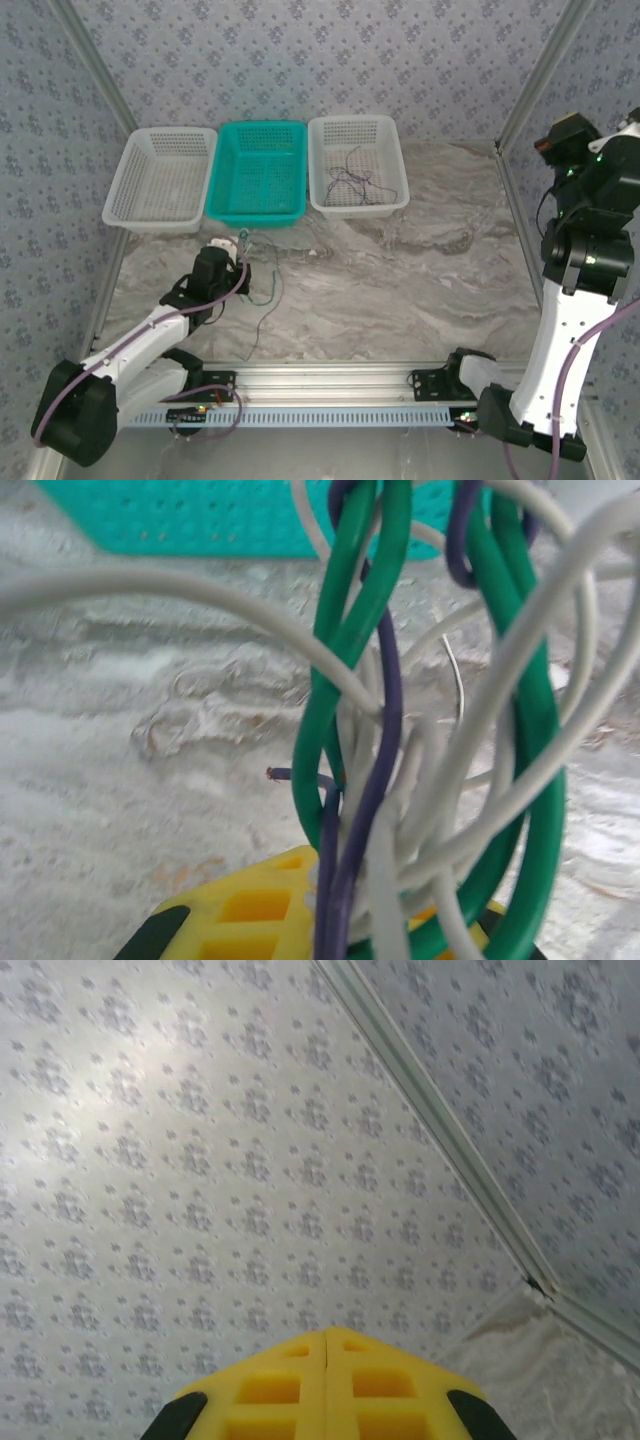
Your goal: Untangle the cables
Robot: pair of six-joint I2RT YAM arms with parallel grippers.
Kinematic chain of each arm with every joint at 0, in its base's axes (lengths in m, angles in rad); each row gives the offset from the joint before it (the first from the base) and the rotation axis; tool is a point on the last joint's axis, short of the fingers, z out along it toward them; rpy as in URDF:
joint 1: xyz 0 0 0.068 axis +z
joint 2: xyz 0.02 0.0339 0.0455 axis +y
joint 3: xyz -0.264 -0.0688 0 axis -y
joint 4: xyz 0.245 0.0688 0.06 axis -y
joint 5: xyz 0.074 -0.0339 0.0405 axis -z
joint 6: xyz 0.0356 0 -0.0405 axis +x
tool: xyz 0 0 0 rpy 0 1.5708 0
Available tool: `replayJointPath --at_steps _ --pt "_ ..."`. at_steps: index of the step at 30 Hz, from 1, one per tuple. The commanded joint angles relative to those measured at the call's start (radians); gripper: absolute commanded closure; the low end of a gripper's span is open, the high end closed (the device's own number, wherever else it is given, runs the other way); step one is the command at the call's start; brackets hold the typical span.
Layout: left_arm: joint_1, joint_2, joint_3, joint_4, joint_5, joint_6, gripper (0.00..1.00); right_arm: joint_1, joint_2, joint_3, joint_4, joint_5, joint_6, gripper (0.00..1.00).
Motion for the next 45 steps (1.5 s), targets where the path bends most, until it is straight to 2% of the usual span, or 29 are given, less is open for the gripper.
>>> replayJointPath --at_steps 1,2,3,4,6,9,12,15,19,22,27,29,31,33,34,35,38,41,45 --pt "0.003 -0.054 -0.03 0.021 0.028 -0.035 0.98 0.005 0.094 0.023 0.123 -0.288 0.051 1.0" --pt "0.002 -0.07 -0.045 0.053 0.067 -0.03 0.98 0.026 0.11 -0.008 0.195 -0.394 0.065 1.0" --pt "0.002 -0.089 -0.058 0.091 0.111 -0.02 1.0 0.07 0.127 -0.039 0.26 -0.513 0.064 0.96" --pt "0.002 -0.107 -0.064 0.112 0.145 -0.012 1.0 0.128 0.143 -0.061 0.285 -0.589 0.028 0.82" --pt "-0.001 -0.136 -0.059 0.112 0.167 -0.002 1.0 0.283 0.151 -0.101 0.242 -0.611 -0.141 0.7" --pt "-0.002 -0.164 -0.025 0.068 0.172 0.018 1.0 0.551 0.135 -0.22 0.217 -0.568 -0.415 0.52" --pt "-0.006 -0.161 0.012 0.032 0.172 0.034 1.0 0.725 0.143 -0.363 0.298 -0.545 -0.469 0.39" --pt "-0.012 -0.148 0.029 0.035 0.182 0.039 1.0 0.864 0.201 -0.443 0.357 -0.543 -0.501 0.37" --pt "-0.03 -0.131 0.048 0.052 0.182 0.032 1.0 0.992 0.317 -0.456 0.396 -0.522 -0.561 0.36" --pt "-0.048 -0.116 0.064 0.054 0.166 0.035 1.0 1.052 0.423 -0.452 0.5 -0.564 -0.525 0.35" --pt "-0.055 -0.104 0.074 0.056 0.152 0.036 1.0 1.111 0.595 -0.369 0.529 -0.59 -0.5 0.31" --pt "-0.057 -0.104 0.075 0.054 0.148 0.035 1.0 1.119 0.643 -0.342 0.523 -0.607 -0.495 0.35" --pt "-0.057 -0.105 0.075 0.048 0.144 0.035 1.0 1.118 0.679 -0.328 0.523 -0.622 -0.487 0.52" --pt "-0.055 -0.112 0.075 0.039 0.134 0.035 1.0 1.112 0.696 -0.332 0.535 -0.638 -0.472 0.76" --pt "-0.056 -0.118 0.074 0.035 0.124 0.035 1.0 1.108 0.696 -0.34 0.546 -0.633 -0.463 0.96" --pt "-0.056 -0.124 0.072 0.029 0.11 0.032 1.0 1.102 0.687 -0.359 0.57 -0.626 -0.453 1.0" --pt "-0.056 -0.139 0.072 -0.021 0.014 0.011 1.0 1.081 0.626 -0.446 0.67 -0.571 -0.412 1.0" --pt "-0.051 -0.138 0.069 -0.075 -0.084 -0.022 0.91 1.042 0.555 -0.508 0.726 -0.495 -0.367 1.0" --pt "-0.04 -0.137 0.051 -0.083 -0.105 -0.055 0.89 0.99 0.461 -0.578 0.766 -0.363 -0.328 1.0"
